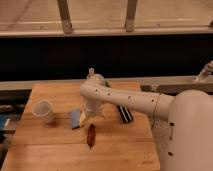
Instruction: Drag the pepper across the table
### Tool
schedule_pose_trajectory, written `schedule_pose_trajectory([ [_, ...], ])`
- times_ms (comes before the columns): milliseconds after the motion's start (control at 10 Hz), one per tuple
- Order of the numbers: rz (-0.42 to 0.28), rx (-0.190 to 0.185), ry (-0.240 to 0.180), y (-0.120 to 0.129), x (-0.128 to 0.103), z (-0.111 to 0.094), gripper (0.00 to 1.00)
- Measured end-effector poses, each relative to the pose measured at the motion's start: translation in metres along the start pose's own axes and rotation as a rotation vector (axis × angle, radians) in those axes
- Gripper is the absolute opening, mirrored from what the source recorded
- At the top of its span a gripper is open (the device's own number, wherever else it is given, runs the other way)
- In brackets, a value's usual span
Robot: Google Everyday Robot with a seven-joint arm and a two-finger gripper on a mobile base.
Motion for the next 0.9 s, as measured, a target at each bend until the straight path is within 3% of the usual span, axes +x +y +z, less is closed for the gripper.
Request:
schedule_pose_trajectory([
  [300, 0.014, 0.019, 0.062, 0.005, 0.005, 0.028, 0.80],
  [600, 0.032, 0.032, 0.096, 0.002, 0.011, 0.042, 0.76],
  [900, 0.031, 0.038, 0.103, 0.003, 0.017, 0.046, 0.45],
])
